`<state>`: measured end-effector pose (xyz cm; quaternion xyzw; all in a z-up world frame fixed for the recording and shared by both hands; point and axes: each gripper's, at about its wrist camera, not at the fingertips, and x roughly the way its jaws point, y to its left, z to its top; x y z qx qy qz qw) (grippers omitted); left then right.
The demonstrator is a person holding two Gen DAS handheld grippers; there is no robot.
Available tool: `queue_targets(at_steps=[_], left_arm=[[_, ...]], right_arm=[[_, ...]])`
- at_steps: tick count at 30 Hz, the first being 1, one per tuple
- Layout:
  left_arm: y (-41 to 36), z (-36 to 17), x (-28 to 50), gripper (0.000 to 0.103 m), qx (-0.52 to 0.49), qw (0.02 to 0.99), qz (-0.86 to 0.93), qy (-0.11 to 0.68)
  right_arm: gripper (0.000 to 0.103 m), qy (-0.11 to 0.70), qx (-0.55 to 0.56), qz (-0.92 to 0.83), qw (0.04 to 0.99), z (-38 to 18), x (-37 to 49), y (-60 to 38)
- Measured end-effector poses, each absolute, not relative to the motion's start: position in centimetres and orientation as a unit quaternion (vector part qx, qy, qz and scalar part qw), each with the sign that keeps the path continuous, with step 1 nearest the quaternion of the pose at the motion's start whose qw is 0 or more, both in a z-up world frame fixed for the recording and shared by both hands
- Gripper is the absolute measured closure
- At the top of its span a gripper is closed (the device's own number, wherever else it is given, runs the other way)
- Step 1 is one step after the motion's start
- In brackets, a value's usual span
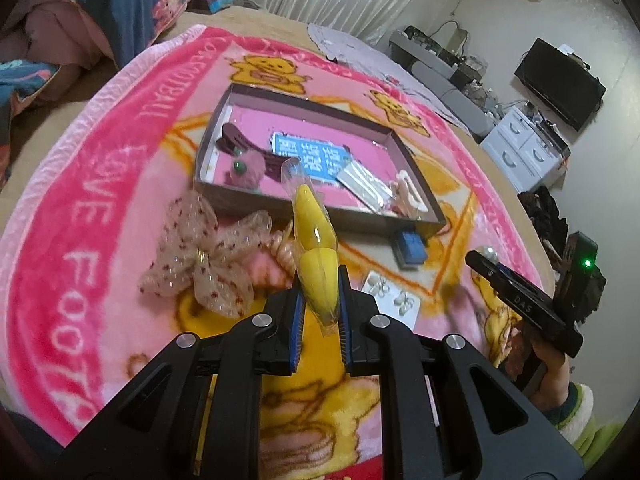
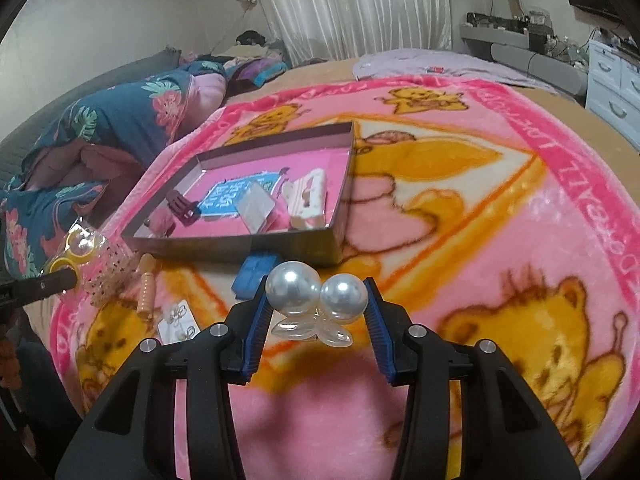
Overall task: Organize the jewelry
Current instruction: 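Carry the yellow hair ties and pearl earrings over the box with both tools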
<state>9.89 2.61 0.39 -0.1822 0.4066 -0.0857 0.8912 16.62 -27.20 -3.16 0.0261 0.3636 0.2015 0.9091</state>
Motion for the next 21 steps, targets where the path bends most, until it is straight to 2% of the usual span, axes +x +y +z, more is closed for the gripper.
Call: queue_targets(at_steps=[21], left_arm=[[-0.2,2.0,17.3,0.095,-0.151,0.900,-0.131,0.387]], right_arm=[[0.060,0.324,-0.002,0.214,0.922,-0.2,18.3,-25.2]])
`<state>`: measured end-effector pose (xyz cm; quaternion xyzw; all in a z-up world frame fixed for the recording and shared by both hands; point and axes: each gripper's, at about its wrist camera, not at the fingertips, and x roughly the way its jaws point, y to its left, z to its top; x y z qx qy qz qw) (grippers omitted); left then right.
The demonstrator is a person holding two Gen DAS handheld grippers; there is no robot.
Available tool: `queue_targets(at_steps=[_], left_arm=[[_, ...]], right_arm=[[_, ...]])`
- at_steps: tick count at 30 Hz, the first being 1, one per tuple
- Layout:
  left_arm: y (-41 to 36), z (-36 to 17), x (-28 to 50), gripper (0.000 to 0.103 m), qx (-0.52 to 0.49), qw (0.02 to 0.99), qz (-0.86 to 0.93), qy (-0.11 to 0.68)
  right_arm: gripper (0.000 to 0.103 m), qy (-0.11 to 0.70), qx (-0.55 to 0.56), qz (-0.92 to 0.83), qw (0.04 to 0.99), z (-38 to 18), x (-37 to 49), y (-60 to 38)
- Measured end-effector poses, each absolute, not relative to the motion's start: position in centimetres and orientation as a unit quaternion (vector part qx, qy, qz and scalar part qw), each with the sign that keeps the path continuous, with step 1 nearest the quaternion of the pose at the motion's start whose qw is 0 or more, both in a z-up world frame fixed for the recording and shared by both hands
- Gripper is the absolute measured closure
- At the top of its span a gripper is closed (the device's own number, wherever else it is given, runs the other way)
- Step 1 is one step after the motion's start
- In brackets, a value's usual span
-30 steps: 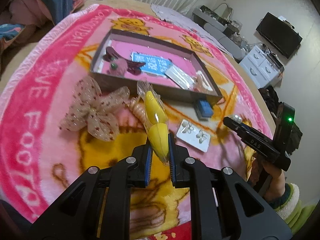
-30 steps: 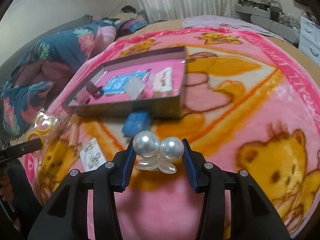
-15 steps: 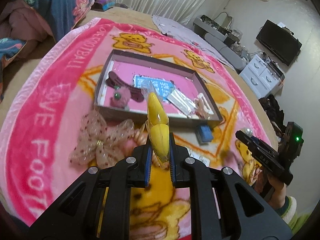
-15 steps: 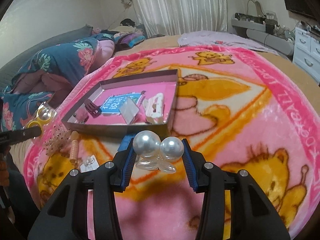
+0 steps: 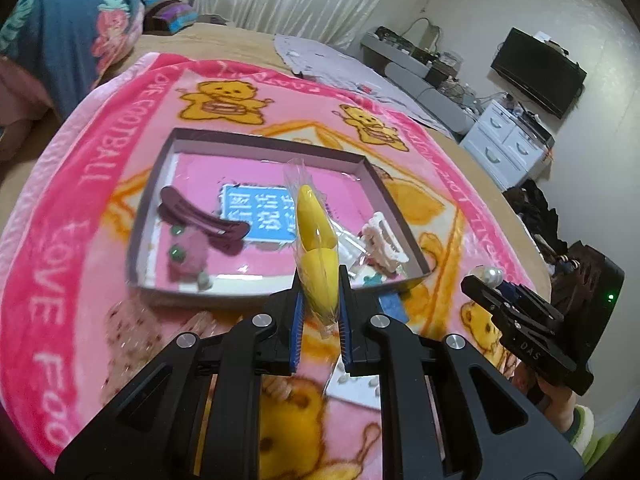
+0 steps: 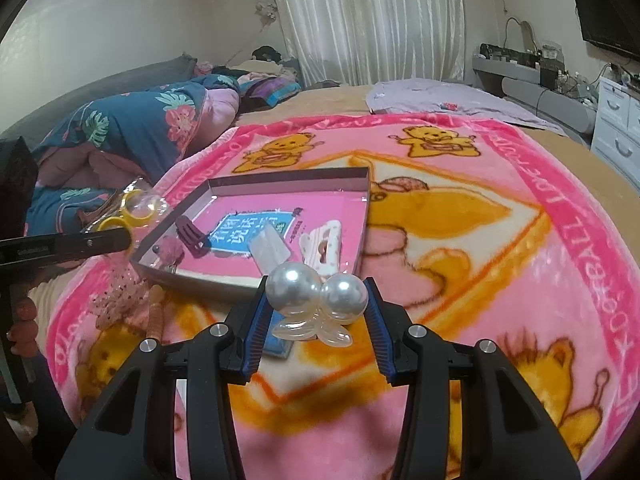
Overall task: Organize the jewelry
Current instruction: 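Carry the yellow hair ties and pearl earrings over the box with both tools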
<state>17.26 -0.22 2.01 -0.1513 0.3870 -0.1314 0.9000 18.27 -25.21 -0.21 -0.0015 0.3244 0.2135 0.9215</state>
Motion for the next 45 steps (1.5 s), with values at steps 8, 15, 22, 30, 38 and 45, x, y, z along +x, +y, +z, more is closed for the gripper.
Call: queue_targets(at_steps=[8,15,22,30,38,45], left_arm=[[-0.7,1.7,19.5,0.095,-0.142,0.897,-0.141,0.393],[-0.6,0.5,21.2,0.095,-0.151,0.889,-0.152,0.405],[-1.2,-0.5,22.9,0.095,-0.144,0.883,-0.170,0.413],[-1.3,-1.5,23.8,0.095,-0.137,0.879,-0.180,0.419],[-1.2,-2.9,24.5,0.095,-0.131,0.876,-0.171,0.432],[-0.7,-3.2,24.6,0.095,-0.127,0.877,-0.159,0.435]], right_arm=[[0.060,0.313,-0.012,0.225,0.923,1.0,19.8,-23.8],[0.060,0.305,-0.022,0.224,0.925,1.7,21.9,-22.6],[0.060,0.307,-0.037,0.223,0.925,1.5,23.9,-21.4],[0.060,0.329,-0.043,0.233,0.914,0.4,26.5,-19.9],[0.060,0.354,-0.045,0.245,0.902,-0.7,28.4,-18.5],[0.060,0.371,-0.057,0.253,0.892,-2.0,29.4,-17.4]])
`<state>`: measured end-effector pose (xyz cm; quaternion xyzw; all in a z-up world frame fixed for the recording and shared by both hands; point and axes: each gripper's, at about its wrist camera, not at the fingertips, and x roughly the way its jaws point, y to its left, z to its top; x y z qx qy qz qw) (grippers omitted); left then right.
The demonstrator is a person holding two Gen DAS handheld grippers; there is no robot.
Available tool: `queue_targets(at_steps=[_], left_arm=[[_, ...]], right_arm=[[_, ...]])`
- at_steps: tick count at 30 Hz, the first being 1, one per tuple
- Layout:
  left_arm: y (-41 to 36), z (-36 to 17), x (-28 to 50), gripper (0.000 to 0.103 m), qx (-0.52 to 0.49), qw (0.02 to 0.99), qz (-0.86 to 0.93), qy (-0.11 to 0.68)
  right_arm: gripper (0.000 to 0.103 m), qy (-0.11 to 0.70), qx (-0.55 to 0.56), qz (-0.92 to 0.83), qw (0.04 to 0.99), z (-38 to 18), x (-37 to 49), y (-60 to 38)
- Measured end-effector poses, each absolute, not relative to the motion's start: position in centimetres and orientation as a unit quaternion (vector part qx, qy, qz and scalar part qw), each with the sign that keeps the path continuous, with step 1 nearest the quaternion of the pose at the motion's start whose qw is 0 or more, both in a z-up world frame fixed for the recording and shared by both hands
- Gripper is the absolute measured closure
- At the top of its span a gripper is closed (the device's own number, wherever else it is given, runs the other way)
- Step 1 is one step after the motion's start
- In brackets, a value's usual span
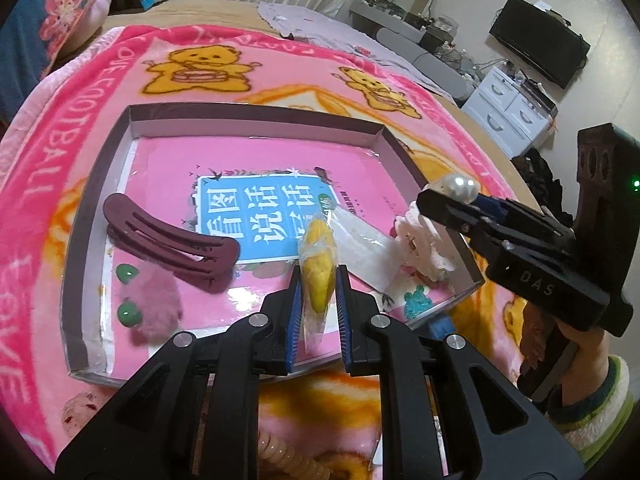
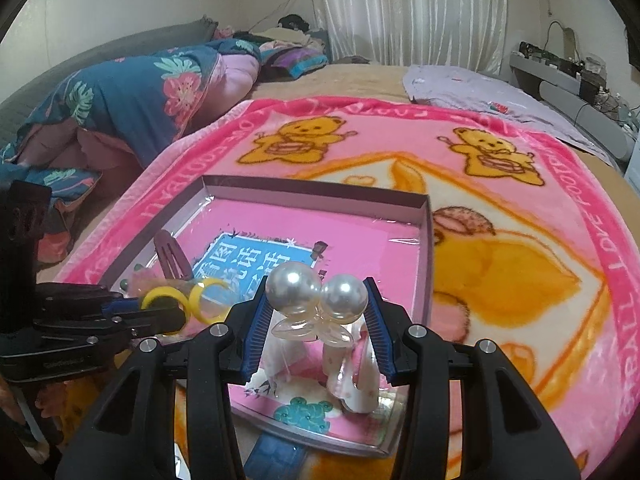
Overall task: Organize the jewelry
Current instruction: 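Carry the yellow hair ties and pearl earrings over the box with both tools, then open both tools to release the items inside the box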
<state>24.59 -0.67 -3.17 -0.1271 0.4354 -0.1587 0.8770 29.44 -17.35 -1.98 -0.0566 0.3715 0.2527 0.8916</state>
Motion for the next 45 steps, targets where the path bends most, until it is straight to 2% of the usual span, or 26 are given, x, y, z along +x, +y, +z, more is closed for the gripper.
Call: queue_targets(at_steps=[4,21,24,26,29,31,34,36,40,45], left_arm=[[0.4,-3.1,24.6,0.086,-0.136,0.878,-0.144,0.436],[3.8,-0.7,22.8,0.079,-0.161,0.890,-0.101,0.414],[4.0,-0.3,22.6,0.079,-0.162,0.892,-0.097,0.410],[4.1,-0.1,22.4,0.074,-0.162,0.893,-0.095,0.408],[4.2,0.4,22.0,0.073,-0.160,0.896,-0.092,0.403],[4.3,0.6,21.7,0.072,-0.160,0.897,-0.091,0.401],[4.5,1.1,21.2,0.065,-0.162,0.899,-0.089,0.396],[4.6,1.3,20.9,0.064,-0.165,0.900,-0.090,0.394],[5.0,2.0,20.2,0.051,-0.169,0.903,-0.084,0.386],[5.3,3.2,19.1,0.038,-0.169,0.910,-0.076,0.371]], right_arm=[[0.060,0.382,-0.067,0.259,0.885,-2.7,29.4,-16.8],[0.059,0.386,-0.105,0.287,0.870,-3.9,27.3,-14.4],[0.052,0.379,-0.099,0.289,0.873,-3.5,27.0,-14.7],[0.049,0.374,-0.093,0.290,0.876,-3.0,26.8,-15.0],[0.045,0.368,-0.089,0.289,0.879,-2.5,26.6,-15.5],[0.036,0.363,-0.085,0.286,0.883,-2.1,26.2,-15.9],[0.026,0.351,-0.082,0.279,0.890,-1.4,25.6,-16.5],[0.021,0.342,-0.080,0.276,0.895,-0.8,25.2,-16.9],[0.012,0.321,-0.070,0.268,0.906,0.5,24.3,-18.0],[0.008,0.300,-0.059,0.260,0.916,1.8,23.3,-19.3]])
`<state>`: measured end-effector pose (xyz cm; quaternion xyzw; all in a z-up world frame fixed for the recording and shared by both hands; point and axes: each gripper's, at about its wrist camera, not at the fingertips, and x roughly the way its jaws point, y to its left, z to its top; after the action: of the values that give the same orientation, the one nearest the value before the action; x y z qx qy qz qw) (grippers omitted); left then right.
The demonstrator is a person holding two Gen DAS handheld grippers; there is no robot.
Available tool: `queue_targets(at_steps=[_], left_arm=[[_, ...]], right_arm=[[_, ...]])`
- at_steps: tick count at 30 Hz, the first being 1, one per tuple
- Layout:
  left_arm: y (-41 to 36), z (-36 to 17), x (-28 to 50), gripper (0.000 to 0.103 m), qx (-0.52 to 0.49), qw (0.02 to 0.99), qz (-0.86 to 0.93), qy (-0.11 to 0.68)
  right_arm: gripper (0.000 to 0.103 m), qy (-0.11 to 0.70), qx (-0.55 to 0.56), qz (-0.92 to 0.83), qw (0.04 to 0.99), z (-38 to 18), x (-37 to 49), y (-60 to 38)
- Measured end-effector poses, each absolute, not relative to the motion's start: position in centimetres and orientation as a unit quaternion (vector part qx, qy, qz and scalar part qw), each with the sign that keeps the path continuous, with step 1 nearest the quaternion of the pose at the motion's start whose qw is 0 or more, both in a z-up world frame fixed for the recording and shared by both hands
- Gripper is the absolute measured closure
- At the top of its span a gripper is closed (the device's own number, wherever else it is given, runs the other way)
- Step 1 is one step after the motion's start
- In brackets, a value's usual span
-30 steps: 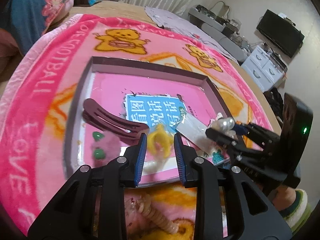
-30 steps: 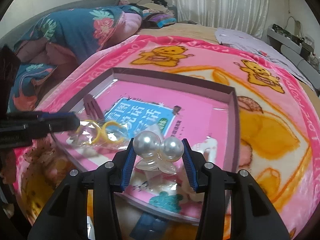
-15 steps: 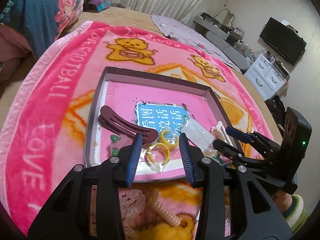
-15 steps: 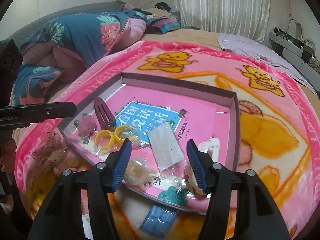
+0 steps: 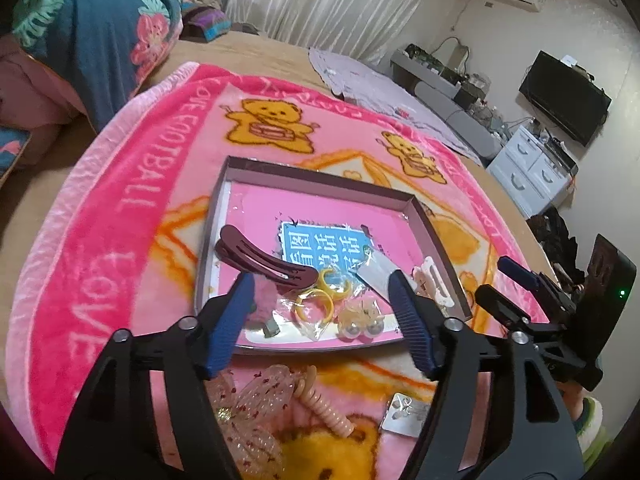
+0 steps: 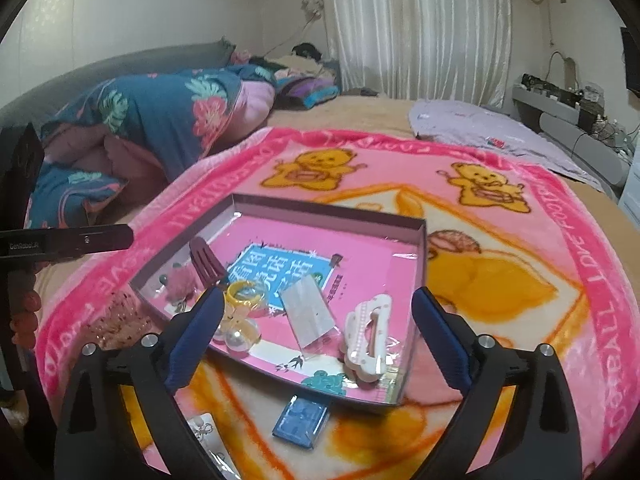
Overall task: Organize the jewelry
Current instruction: 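Open both tools to release the items inside the box, then withdraw both tools and move them over the butterfly bow and earring card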
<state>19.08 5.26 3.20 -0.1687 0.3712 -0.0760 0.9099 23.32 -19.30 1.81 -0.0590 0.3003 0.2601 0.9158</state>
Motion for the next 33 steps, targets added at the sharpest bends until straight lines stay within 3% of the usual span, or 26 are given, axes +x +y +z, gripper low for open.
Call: queue_targets(at_steps=[2,6,8,33], left_arm=[[5.2,3.7,18.6,0.028,-0.168,0.912,-0.075,0.365],[5.1,4.8,17.7,0.020,-0.172,0.916,-0.077,0.353],[4.9,5.3,17.3,0.010,-0.170,0.920,-0.075,0.346],[4.4,6.2,11.3,0.010,-0.124,0.936,-0.025,0.328]], right_arm=[[0.008,0.293,-0.058,0.257,0.919,2.2,22.9,-19.7],[0.007,0.279,-0.054,0.255,0.924,3.2,21.9,-20.4],[0.007,0.272,-0.052,0.255,0.926,3.7,21.3,-20.8],[0.005,0.257,-0.036,0.261,0.930,4.8,15.0,-22.1]])
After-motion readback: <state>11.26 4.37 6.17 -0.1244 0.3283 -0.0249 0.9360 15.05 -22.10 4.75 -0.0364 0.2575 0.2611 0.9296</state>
